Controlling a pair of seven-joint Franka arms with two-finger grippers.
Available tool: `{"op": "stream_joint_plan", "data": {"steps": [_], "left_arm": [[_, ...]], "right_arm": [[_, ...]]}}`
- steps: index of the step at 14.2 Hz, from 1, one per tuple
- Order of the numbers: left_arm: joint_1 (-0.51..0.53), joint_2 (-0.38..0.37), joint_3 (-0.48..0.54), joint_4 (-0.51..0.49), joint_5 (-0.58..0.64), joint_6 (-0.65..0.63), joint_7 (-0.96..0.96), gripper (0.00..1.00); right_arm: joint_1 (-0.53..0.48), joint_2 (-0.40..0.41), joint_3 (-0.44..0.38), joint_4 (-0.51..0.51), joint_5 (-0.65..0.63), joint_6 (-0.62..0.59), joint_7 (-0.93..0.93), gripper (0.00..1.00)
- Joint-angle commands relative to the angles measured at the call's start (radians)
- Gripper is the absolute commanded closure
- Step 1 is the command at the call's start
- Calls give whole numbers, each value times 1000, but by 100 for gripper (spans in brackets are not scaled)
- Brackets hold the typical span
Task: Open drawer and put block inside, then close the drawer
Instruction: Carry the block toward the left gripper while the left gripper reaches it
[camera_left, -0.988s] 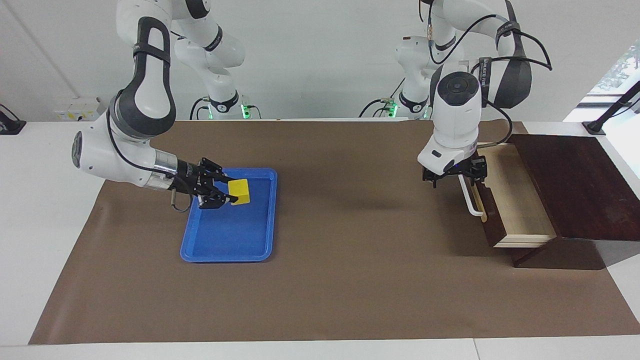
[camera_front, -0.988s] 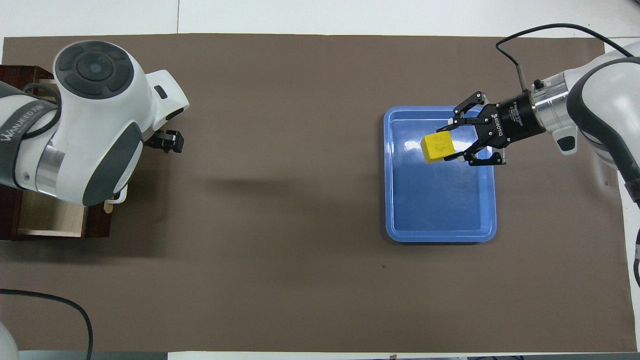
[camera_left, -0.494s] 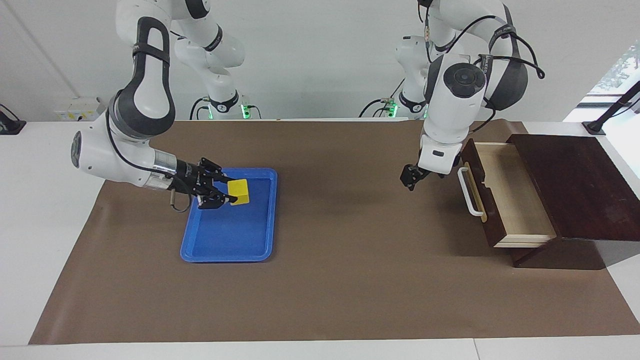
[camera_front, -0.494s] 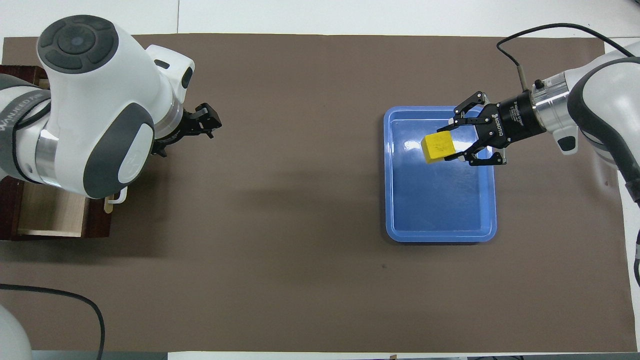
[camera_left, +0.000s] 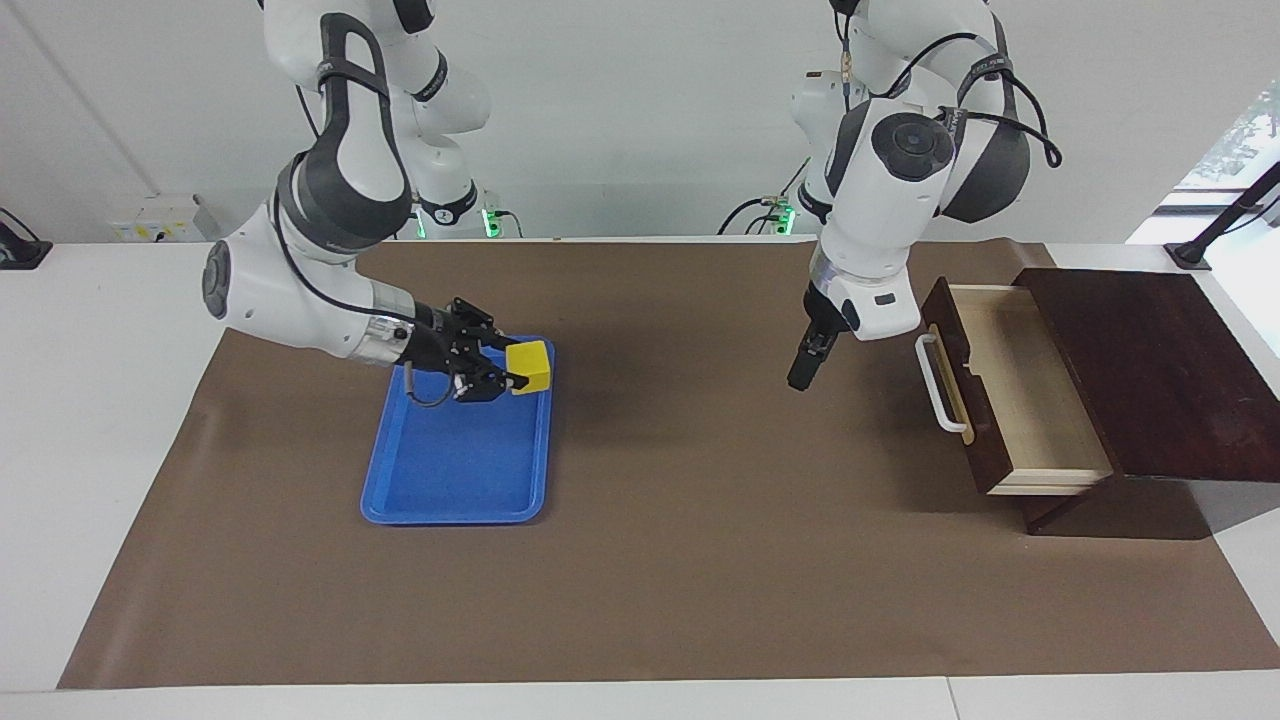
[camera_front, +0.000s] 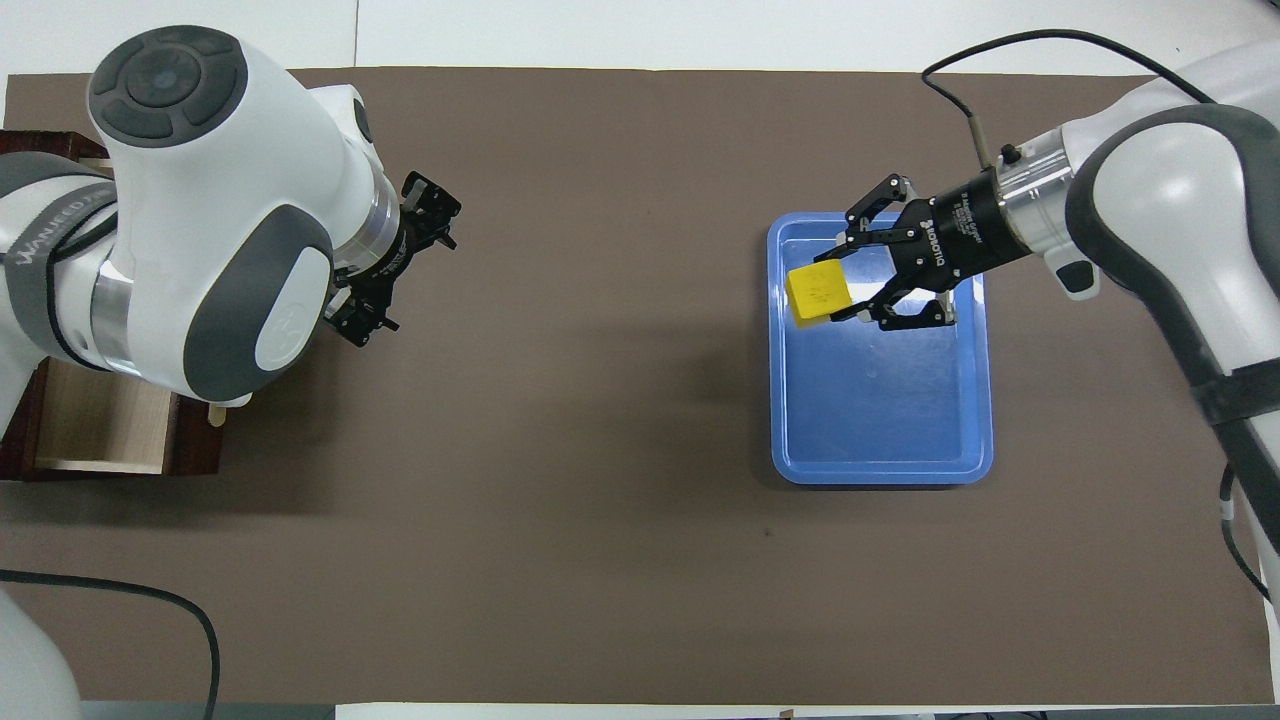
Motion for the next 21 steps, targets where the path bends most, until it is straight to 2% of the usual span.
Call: {"op": "stream_joint_plan", "data": {"steps": [1, 4, 8, 11, 15, 21], "left_arm": [[-18, 43, 15, 64, -22, -1, -218, 0], [-47, 57, 16, 95, -20, -9, -368, 0], [-70, 55, 16, 95, -18, -15, -433, 0], [-82, 54, 15, 93, -23, -23, -447, 0], [-113, 62, 15, 116, -43, -21, -485, 0], [-124, 62, 16, 121, -37, -20, -490, 0]], "right_arm": [[76, -5, -2, 25, 30, 59, 109, 100], [168, -3, -2, 30, 30, 142, 180, 100], [248, 0, -2, 30, 61, 273, 266, 100], [251, 2, -2, 24, 137, 375, 271, 100], [271, 6, -1, 18, 160, 452, 271, 100], [311, 11, 1, 18, 180, 500, 265, 100]]}}
